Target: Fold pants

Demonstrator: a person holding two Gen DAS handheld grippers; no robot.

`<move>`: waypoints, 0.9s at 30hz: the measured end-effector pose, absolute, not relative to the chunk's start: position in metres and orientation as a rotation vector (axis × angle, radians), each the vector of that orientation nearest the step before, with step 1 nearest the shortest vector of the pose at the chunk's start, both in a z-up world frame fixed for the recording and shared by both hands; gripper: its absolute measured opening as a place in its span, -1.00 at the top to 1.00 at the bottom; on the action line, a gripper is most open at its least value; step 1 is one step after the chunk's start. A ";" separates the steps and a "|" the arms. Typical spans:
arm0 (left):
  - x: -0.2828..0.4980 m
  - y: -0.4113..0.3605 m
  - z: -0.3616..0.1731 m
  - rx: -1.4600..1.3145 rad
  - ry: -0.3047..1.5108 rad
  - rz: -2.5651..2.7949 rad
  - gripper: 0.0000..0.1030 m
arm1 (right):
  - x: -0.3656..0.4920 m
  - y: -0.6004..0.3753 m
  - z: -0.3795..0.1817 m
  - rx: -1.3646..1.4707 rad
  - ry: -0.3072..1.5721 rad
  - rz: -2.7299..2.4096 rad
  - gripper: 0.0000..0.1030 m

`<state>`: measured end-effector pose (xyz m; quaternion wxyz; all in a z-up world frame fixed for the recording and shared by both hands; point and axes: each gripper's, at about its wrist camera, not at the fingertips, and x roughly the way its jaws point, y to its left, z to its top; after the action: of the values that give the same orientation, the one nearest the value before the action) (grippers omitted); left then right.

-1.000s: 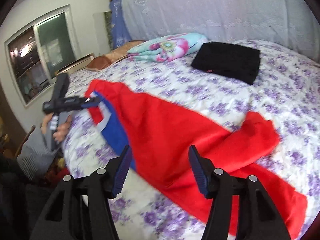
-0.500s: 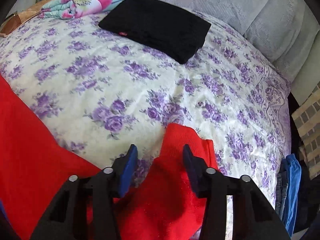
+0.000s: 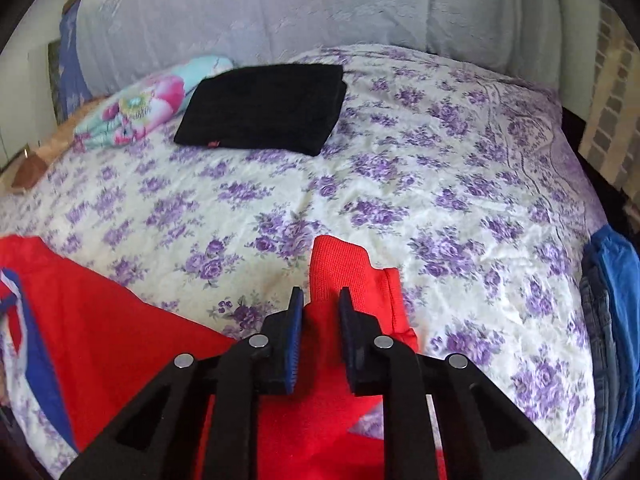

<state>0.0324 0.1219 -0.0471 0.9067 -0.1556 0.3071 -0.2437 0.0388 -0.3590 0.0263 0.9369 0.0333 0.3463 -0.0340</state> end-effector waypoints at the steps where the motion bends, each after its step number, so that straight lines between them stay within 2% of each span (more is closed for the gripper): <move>1: 0.032 0.122 -0.047 -0.322 0.634 -0.503 -0.88 | 0.023 -0.373 0.030 0.137 0.681 -0.071 0.66; 7: 0.033 0.122 -0.047 -0.321 0.634 -0.503 -0.89 | -0.078 -0.437 0.009 0.522 0.578 -0.063 0.67; 12: 0.033 0.121 -0.047 -0.318 0.637 -0.499 -0.89 | -0.102 -0.454 -0.014 0.664 0.581 -0.042 0.60; 13: 0.034 0.121 -0.047 -0.318 0.638 -0.497 -0.89 | -0.101 -0.455 -0.015 0.696 0.575 -0.015 0.47; 14: 0.034 0.121 -0.047 -0.317 0.638 -0.495 -0.89 | -0.098 -0.455 -0.017 0.723 0.573 0.009 0.15; 15: 0.034 0.121 -0.047 -0.316 0.639 -0.494 -0.89 | -0.092 -0.454 -0.019 0.736 0.585 0.027 0.01; 16: 0.034 0.120 -0.046 -0.315 0.640 -0.492 -0.89 | -0.087 -0.452 -0.020 0.731 0.603 0.028 -0.03; 21: 0.034 0.120 -0.046 -0.310 0.641 -0.487 -0.89 | -0.075 -0.452 -0.032 0.772 0.616 0.052 0.01; 22: 0.034 0.120 -0.046 -0.310 0.641 -0.487 -0.89 | -0.073 -0.453 -0.034 0.776 0.610 0.052 0.15; 23: 0.033 0.119 -0.046 -0.310 0.640 -0.487 -0.89 | -0.073 -0.455 -0.035 0.781 0.600 0.048 0.46; 24: 0.033 0.120 -0.046 -0.311 0.640 -0.488 -0.89 | -0.073 -0.458 -0.036 0.794 0.588 0.057 0.58; 27: 0.033 0.119 -0.046 -0.312 0.640 -0.488 -0.89 | -0.086 -0.458 -0.021 0.826 0.502 0.105 0.65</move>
<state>0.0332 0.1193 -0.0459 0.9083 -0.1510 0.3101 -0.2366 -0.0857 -0.4577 -0.0213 0.8840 0.3971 0.2413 0.0507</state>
